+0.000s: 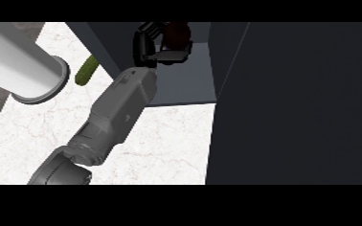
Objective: Pick up the wine, place it into the cabinet and close the cabinet
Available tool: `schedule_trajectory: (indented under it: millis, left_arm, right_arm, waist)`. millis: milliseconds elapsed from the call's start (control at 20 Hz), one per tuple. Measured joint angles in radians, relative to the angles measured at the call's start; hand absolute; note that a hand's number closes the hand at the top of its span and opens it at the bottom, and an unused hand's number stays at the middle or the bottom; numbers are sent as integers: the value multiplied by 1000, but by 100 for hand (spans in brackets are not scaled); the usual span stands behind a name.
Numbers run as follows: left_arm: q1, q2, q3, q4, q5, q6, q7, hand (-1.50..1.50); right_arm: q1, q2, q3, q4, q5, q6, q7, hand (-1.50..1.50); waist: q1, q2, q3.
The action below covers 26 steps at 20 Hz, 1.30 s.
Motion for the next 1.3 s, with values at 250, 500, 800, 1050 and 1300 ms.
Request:
schedule_trajectory:
  millis: [250,500,800,1050,1300]
  left_arm:
    - [-10,1,16,33,-4,1,-24,150]
    - [-21,2,19,70,-17,27,-9,-150]
    - [-16,4,10,93,-42,63,-25,-150]
    - [-8,5,-5,114,-70,89,-26,-150]
    - [3,7,-14,122,-89,112,-39,-150]
  right_arm:
    - [-1,-1,6,3,0,8,-9,-150]
    - [12,-1,18,2,2,13,-13,-150]
    - [2,-4,9,1,0,9,-5,-150]
    - [9,-3,10,3,1,13,-18,-150]
    - [12,-3,12,5,2,19,-31,-150]
  waist:
    - [-4,3,0]
    - [-5,4,-1]
    - [-9,5,0]
    - [-13,7,0]
    - [-17,9,1]
